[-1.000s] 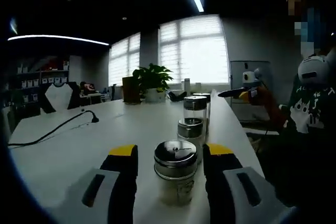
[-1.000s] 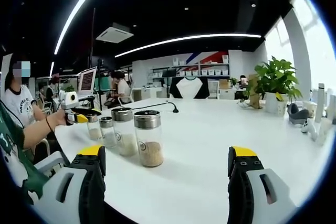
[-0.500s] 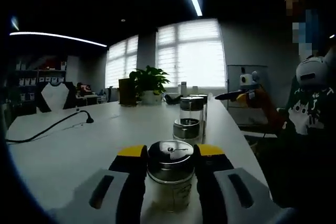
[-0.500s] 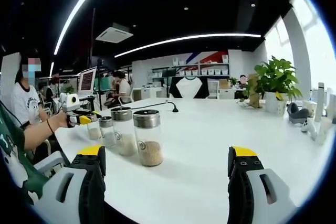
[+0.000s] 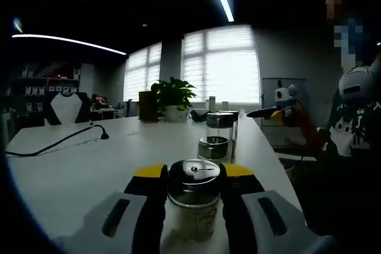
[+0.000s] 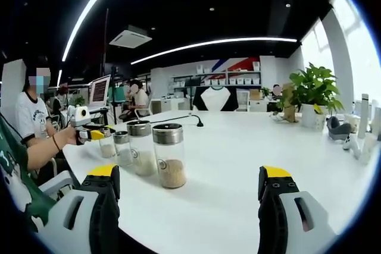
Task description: Rotate the seasoning bottle until the label or dispensing opening points toward the visible target arrow and the bottle remains upright within the marked orientation range
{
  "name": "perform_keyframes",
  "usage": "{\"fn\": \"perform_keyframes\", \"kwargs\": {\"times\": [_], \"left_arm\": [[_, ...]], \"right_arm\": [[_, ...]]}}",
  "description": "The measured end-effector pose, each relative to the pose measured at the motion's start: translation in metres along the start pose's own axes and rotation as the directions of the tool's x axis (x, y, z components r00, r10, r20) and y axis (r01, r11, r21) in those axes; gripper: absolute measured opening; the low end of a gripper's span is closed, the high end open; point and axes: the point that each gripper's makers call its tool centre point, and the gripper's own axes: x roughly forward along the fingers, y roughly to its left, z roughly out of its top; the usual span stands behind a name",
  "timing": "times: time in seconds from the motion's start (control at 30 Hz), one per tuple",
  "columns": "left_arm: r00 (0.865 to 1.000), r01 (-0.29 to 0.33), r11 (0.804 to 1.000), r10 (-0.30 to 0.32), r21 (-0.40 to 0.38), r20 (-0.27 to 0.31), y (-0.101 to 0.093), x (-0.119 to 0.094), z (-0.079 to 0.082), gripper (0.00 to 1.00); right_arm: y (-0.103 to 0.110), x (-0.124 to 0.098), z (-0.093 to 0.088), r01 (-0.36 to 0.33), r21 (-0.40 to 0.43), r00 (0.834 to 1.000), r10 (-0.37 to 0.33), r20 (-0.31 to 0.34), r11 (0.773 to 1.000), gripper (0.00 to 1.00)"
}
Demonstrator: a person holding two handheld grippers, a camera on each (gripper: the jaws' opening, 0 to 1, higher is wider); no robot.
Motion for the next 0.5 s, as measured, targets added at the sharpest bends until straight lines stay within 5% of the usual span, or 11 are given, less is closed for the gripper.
{"fn": "perform_keyframes", "kwargs": {"times": [0.5], "left_arm": [[0.997,-0.08,0.997,0.08,-0.004,-0.002,0.0012,-0.0008,-0.0001,0.36]], "right_arm": [[0.0009,0.0005,0.0006,-0.004,-0.002,1.0,0.004,0.001,1.0,0.99]]}}
